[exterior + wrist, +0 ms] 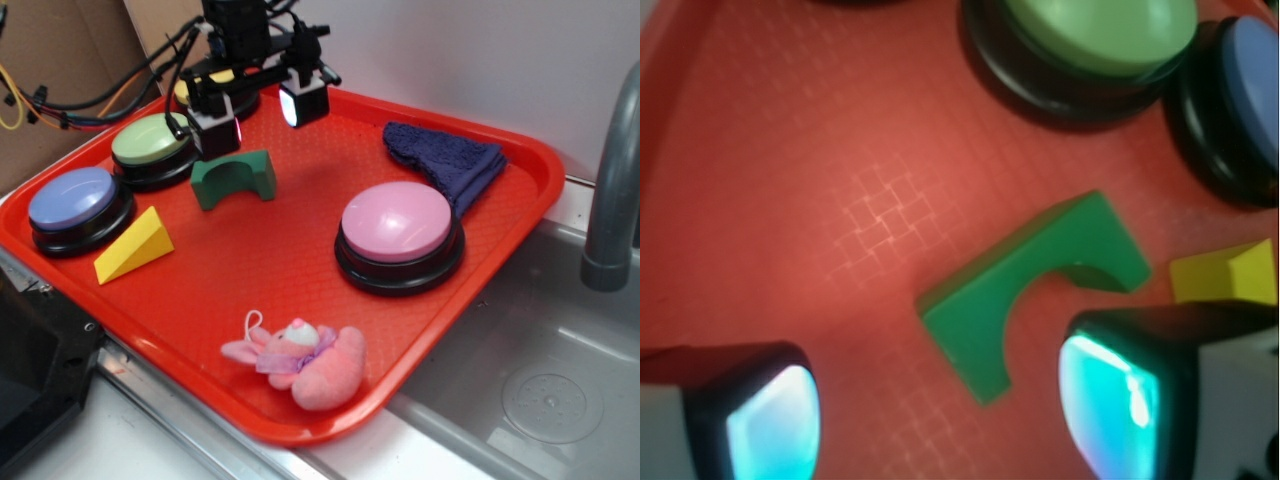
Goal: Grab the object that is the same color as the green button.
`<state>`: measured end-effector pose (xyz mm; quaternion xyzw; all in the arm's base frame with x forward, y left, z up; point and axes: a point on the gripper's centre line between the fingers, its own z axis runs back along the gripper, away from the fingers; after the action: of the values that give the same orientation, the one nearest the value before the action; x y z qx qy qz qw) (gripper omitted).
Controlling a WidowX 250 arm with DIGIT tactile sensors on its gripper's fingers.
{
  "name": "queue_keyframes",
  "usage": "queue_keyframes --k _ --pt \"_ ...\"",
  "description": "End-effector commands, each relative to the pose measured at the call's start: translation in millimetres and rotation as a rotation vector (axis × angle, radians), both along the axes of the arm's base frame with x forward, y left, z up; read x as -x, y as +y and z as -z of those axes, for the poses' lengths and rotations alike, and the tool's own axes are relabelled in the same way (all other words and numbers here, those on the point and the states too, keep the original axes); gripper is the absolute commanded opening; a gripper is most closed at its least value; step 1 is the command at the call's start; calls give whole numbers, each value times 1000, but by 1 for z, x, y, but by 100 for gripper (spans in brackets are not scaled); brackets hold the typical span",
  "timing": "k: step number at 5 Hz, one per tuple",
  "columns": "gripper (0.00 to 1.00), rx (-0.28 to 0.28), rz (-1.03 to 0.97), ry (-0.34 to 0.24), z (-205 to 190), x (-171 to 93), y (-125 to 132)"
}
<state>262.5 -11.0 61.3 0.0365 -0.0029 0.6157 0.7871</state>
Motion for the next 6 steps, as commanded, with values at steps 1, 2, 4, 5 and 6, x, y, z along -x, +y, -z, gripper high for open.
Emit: queue_keyframes --k 1,2,4,5,6 --pt "100 1 -46 9 20 3 6" --pt "100 2 -80 18 29 8 7" --pt "72 17 -114 3 31 7 14" --pt "0 4 -100 -14 30 6 17" --pt "0 1 -82 -25 28 4 18"
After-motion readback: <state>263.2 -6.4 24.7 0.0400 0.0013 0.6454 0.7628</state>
